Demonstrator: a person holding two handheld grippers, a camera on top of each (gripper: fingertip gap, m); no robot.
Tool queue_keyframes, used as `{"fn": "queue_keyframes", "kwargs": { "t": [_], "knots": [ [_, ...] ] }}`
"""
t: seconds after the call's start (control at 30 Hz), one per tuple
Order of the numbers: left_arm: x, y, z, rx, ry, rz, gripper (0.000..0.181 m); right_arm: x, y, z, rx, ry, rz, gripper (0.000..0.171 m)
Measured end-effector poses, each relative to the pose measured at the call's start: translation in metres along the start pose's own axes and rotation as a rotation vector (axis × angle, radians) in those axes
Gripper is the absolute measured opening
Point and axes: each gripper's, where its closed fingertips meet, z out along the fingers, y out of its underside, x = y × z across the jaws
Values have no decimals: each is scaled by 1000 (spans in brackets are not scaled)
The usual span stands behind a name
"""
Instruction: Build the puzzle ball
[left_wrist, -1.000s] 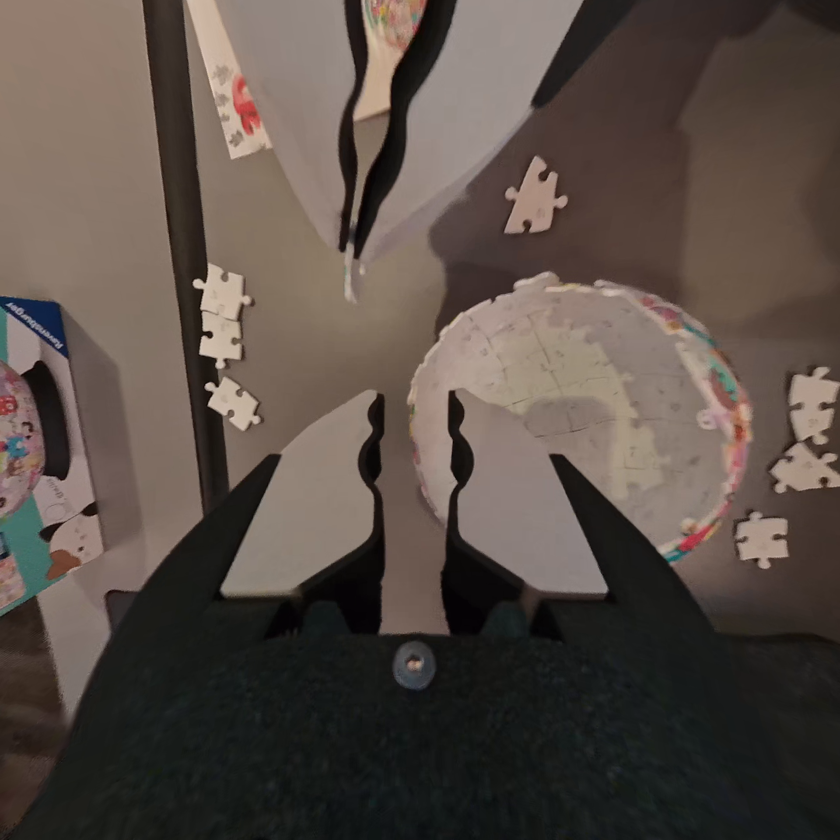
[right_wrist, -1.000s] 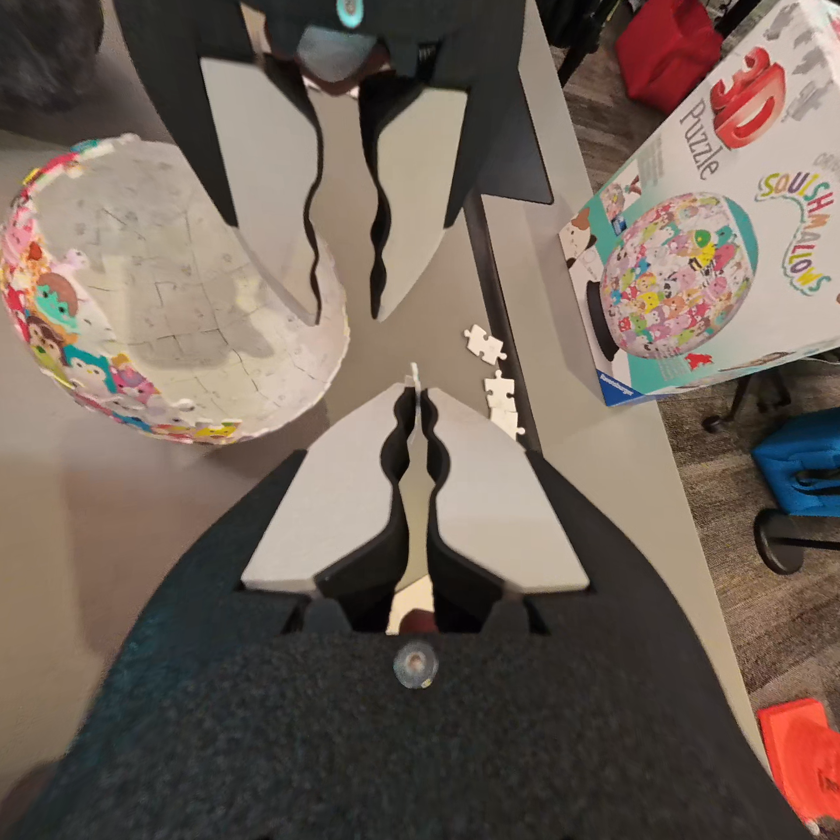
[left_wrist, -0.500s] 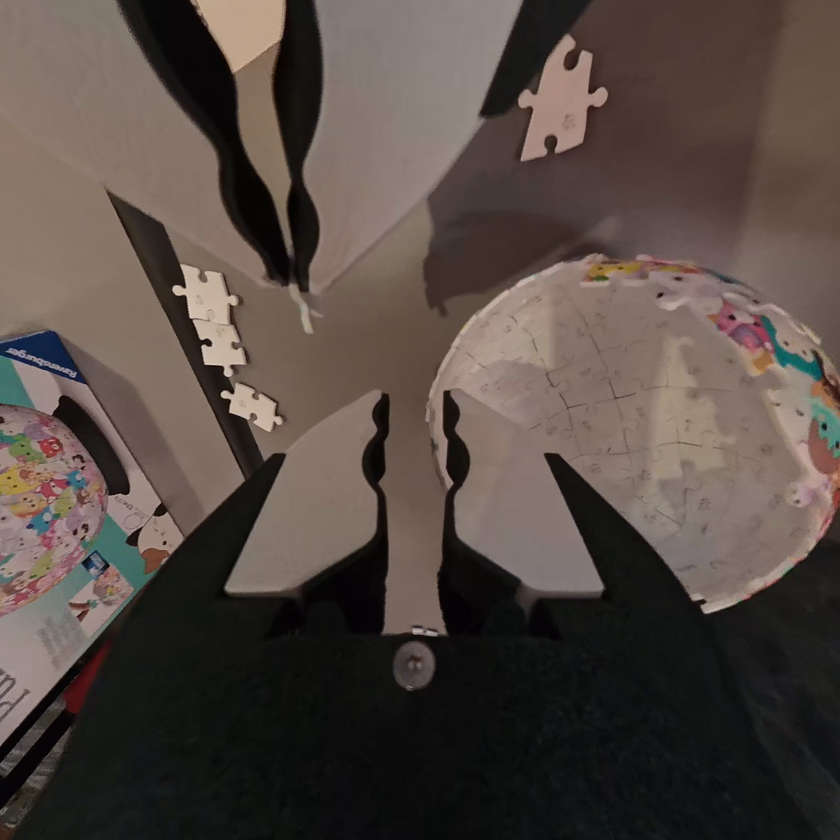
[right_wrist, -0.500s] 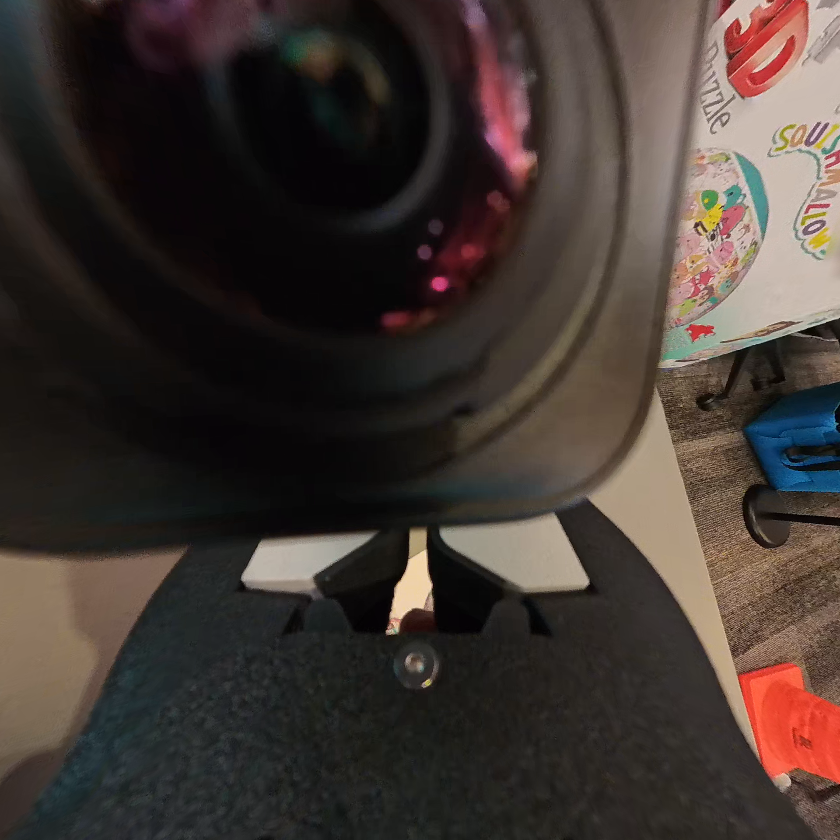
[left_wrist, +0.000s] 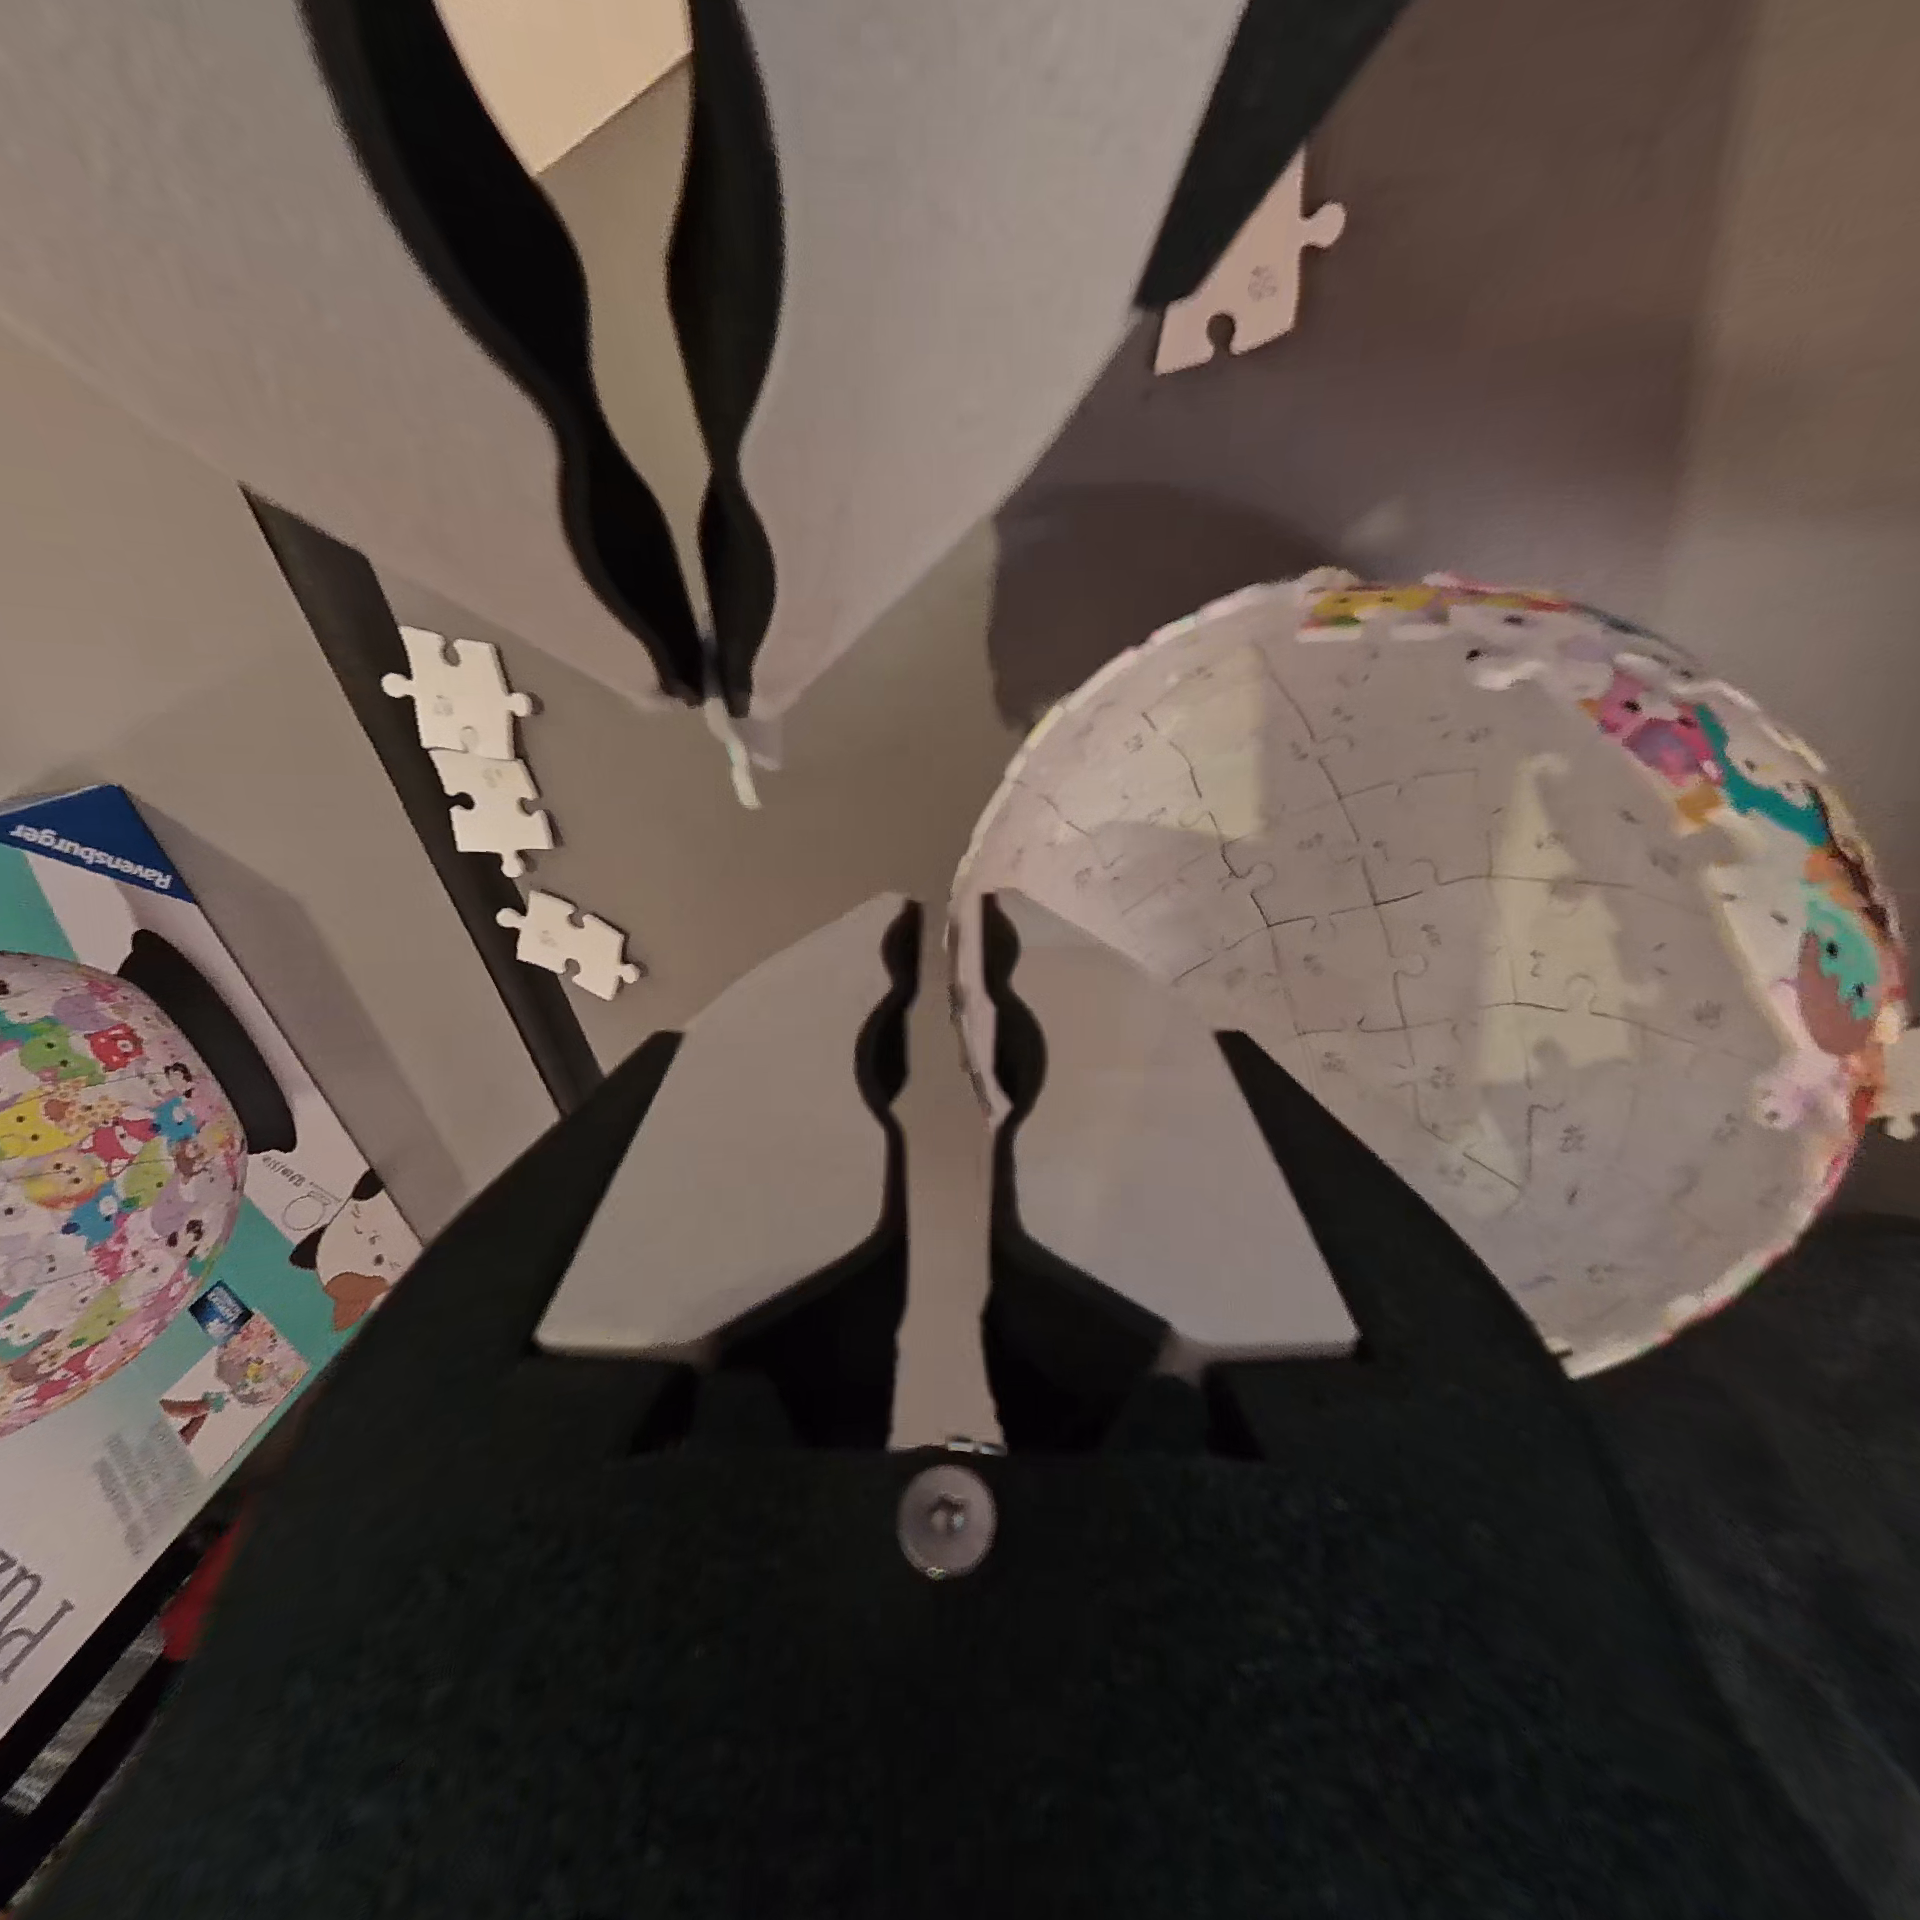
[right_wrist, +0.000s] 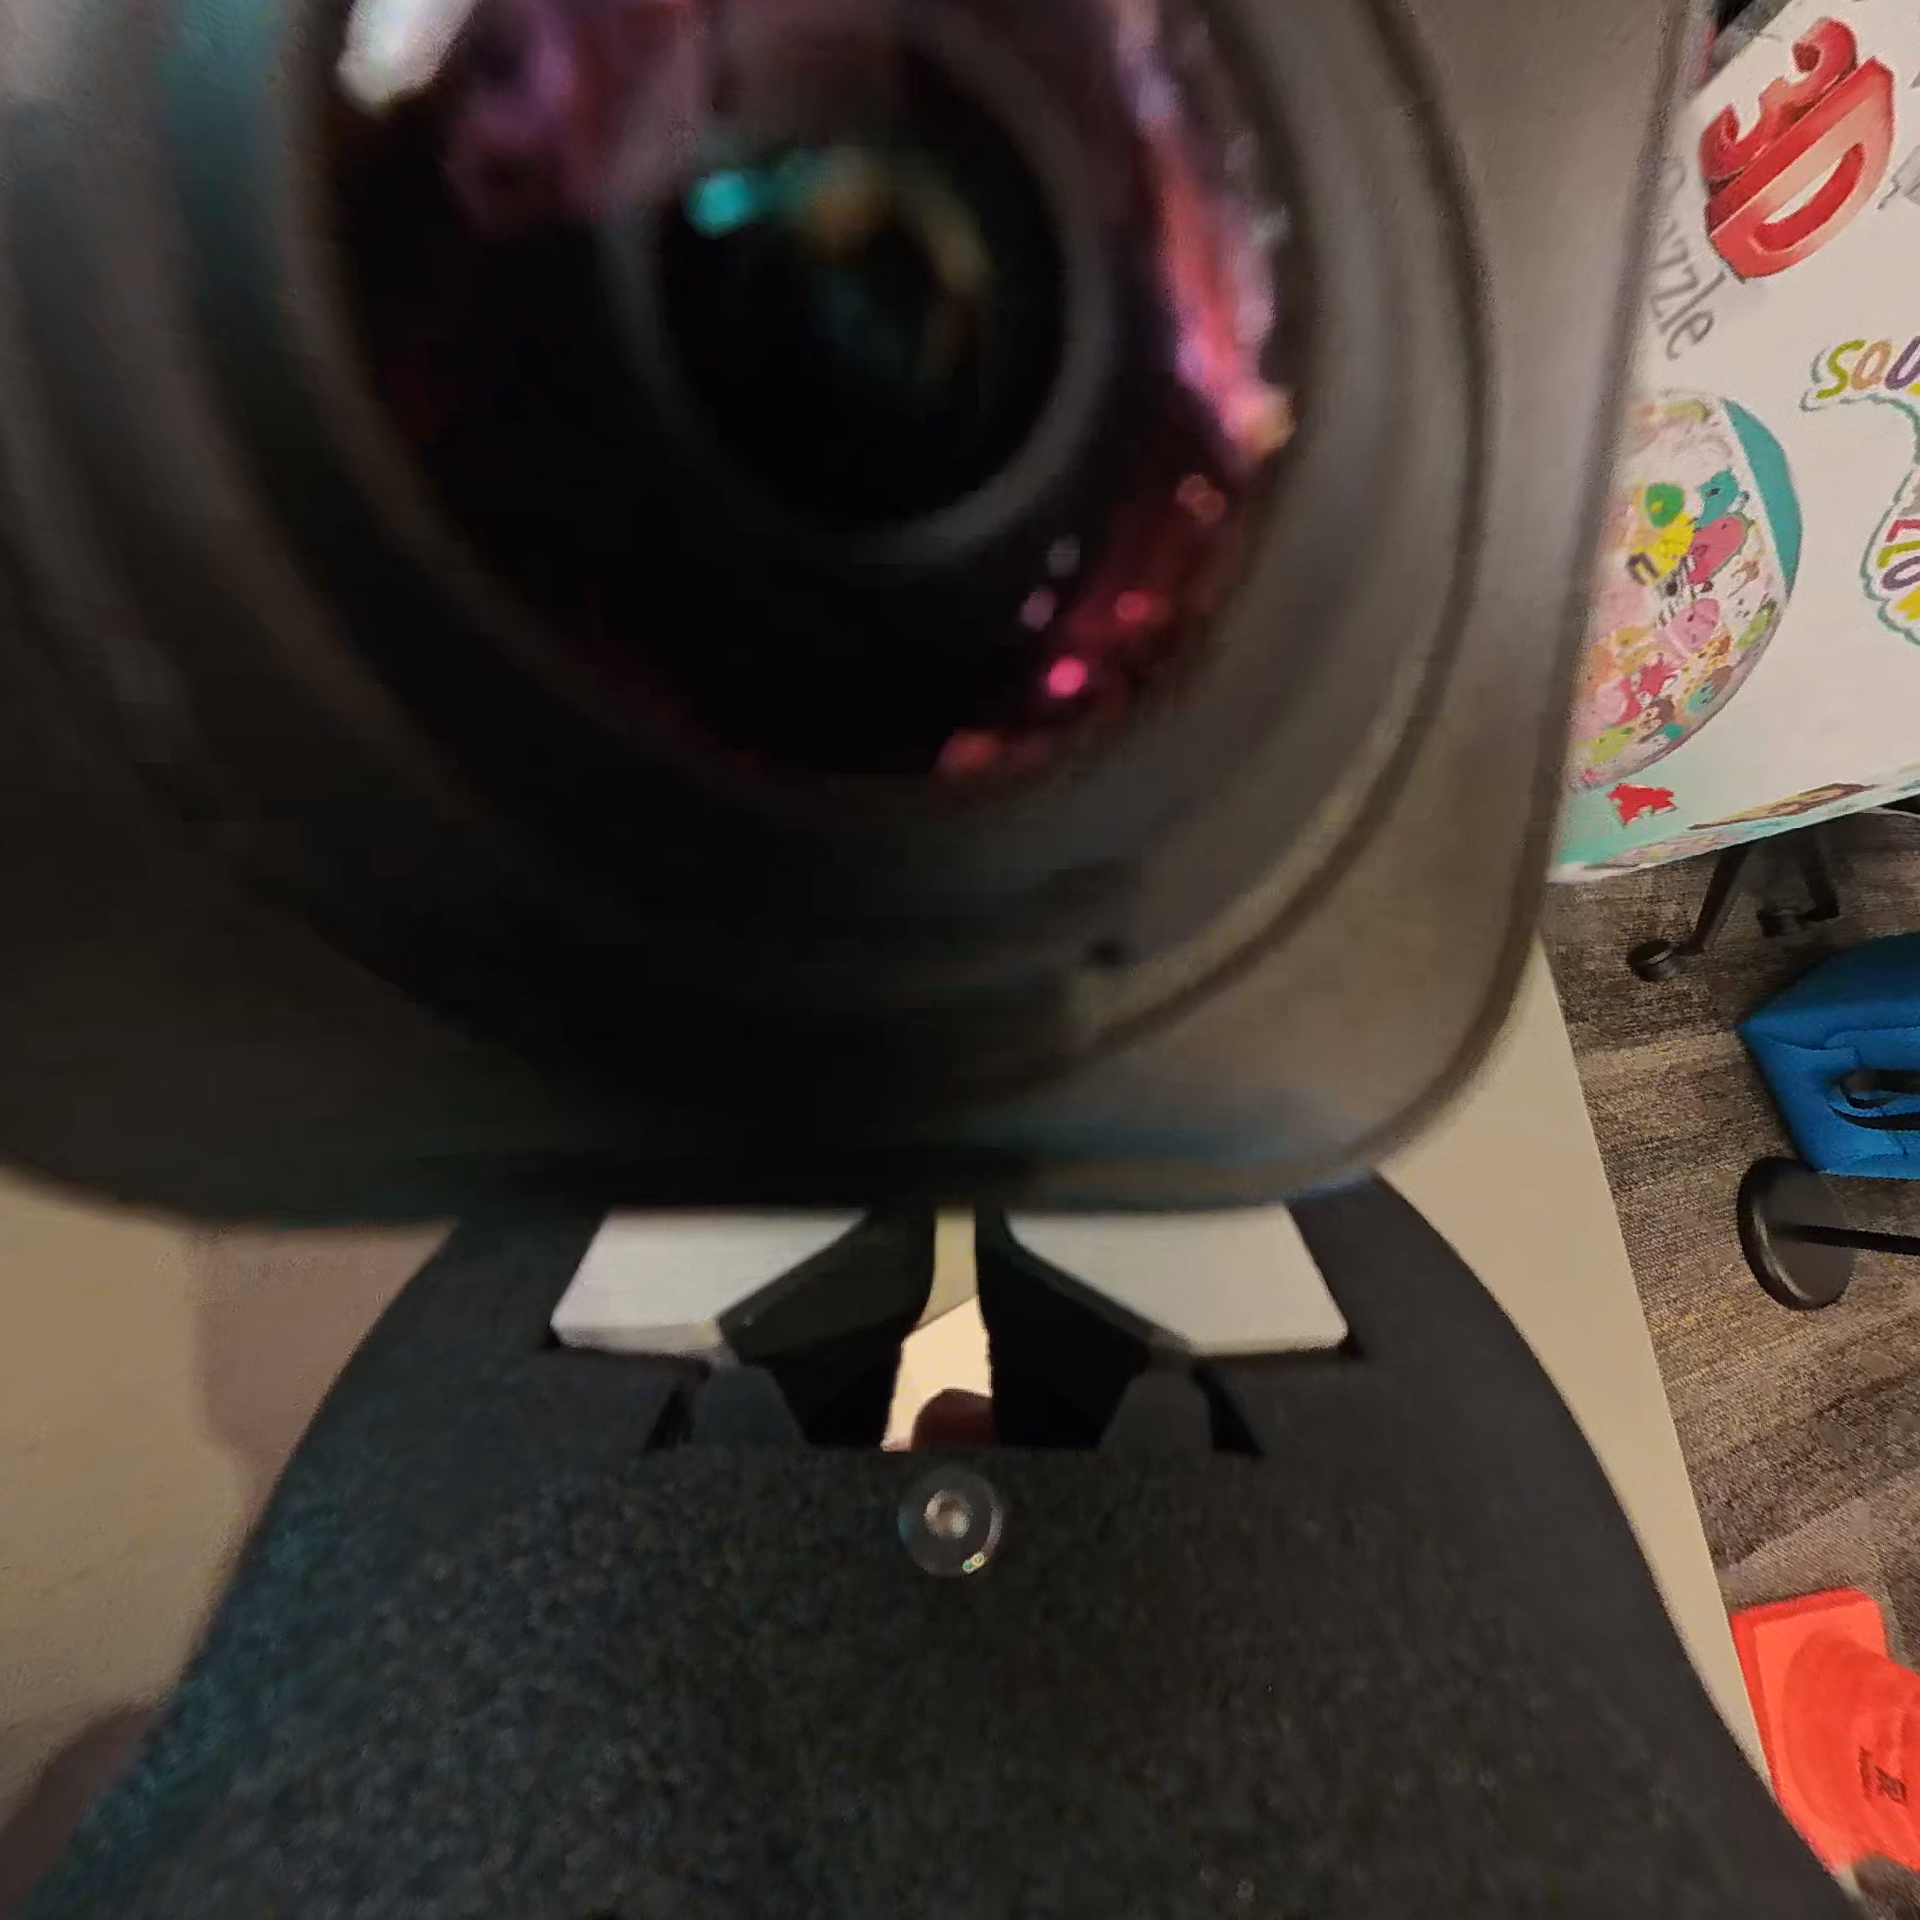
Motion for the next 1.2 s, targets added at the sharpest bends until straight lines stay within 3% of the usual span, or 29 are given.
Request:
{"fn": "queue_keyframes", "kwargs": {
  "t": [0.03, 0.17, 0.3, 0.67, 1.2],
  "knots": [
    [1, 1, -3, 12, 6, -3, 20, -2, -3, -1, 21, -10, -6, 2],
    [0, 5, -38, 166, -2, -57, 39, -12, -21, -2, 113, -26, -48, 2],
    [-7, 18, -65, 286, -16, -157, 36, -20, -40, 2, 195, -3, -88, 2],
    [2, 18, -28, 147, 7, -95, 28, -24, -45, 15, 175, 4, -65, 2],
    [4, 15, -20, 130, 36, -88, 23, -28, -41, 26, 94, 50, -176, 2]
  ]
}}
